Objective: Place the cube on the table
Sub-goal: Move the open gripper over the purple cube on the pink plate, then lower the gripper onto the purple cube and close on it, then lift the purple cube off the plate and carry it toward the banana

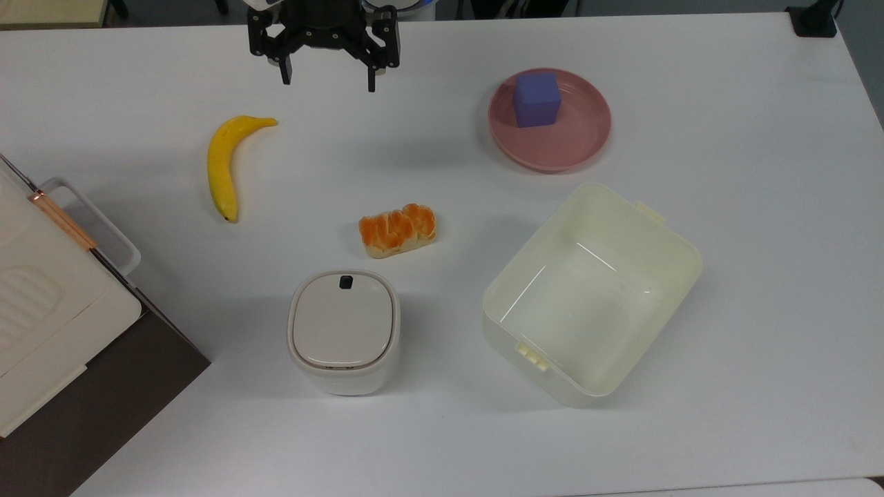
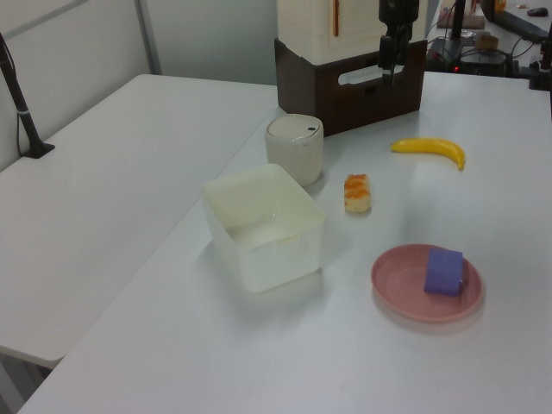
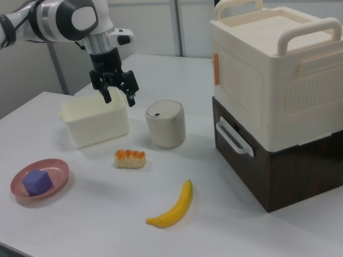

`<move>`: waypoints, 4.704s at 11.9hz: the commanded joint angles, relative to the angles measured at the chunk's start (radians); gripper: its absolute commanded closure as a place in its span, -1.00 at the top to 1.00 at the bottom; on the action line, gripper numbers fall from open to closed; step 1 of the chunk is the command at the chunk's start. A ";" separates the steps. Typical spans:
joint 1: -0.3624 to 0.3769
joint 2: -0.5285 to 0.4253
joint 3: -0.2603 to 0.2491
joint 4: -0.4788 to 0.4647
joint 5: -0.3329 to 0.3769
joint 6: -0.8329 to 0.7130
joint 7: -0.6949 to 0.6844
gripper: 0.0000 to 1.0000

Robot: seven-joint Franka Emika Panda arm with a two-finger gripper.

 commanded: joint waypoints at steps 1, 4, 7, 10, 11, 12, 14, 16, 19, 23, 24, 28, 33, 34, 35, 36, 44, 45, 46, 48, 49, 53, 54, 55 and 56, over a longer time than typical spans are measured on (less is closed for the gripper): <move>0.006 -0.004 -0.017 -0.008 0.018 -0.019 -0.021 1.00; 0.007 -0.004 -0.017 -0.010 0.018 -0.019 -0.021 1.00; 0.010 -0.004 -0.017 -0.010 0.018 -0.019 -0.021 1.00; 0.015 -0.004 -0.011 -0.010 0.019 -0.016 -0.020 1.00; 0.021 -0.004 -0.003 -0.011 0.022 -0.014 -0.012 1.00; 0.045 -0.004 0.012 -0.014 0.033 -0.019 -0.006 1.00; 0.103 -0.009 0.014 -0.021 0.047 -0.020 0.055 1.00; 0.165 -0.021 0.014 -0.053 0.050 -0.019 0.076 1.00; 0.290 -0.119 0.015 -0.213 0.053 -0.005 0.152 1.00; 0.435 -0.202 0.014 -0.463 0.055 0.073 0.157 1.00; 0.452 -0.202 0.014 -0.500 0.055 0.102 0.157 1.00; 0.461 -0.190 0.014 -0.654 0.130 0.299 0.157 1.00; 0.507 -0.118 0.014 -0.679 0.176 0.398 0.163 1.00; 0.530 -0.103 0.012 -0.677 0.176 0.414 0.199 1.00; 0.535 -0.080 0.012 -0.677 0.176 0.437 0.215 1.00; 0.533 -0.064 0.012 -0.676 0.176 0.451 0.217 1.00; 0.483 -0.066 0.003 -0.579 0.165 0.285 0.203 -0.67; 0.445 -0.069 0.003 -0.547 0.151 0.256 0.186 -0.67; 0.400 -0.073 0.003 -0.532 0.129 0.244 0.118 -0.67; 0.290 -0.072 0.003 -0.512 0.069 0.250 0.004 -0.65; 0.229 -0.067 0.003 -0.498 0.043 0.254 -0.054 -0.59; 0.050 -0.034 0.003 -0.472 0.023 0.277 -0.237 -0.14; 0.033 -0.006 0.003 -0.470 0.021 0.309 -0.236 -0.14; 0.030 0.023 0.003 -0.461 0.019 0.319 -0.236 0.20; 0.027 0.043 0.003 -0.433 0.019 0.317 -0.231 0.99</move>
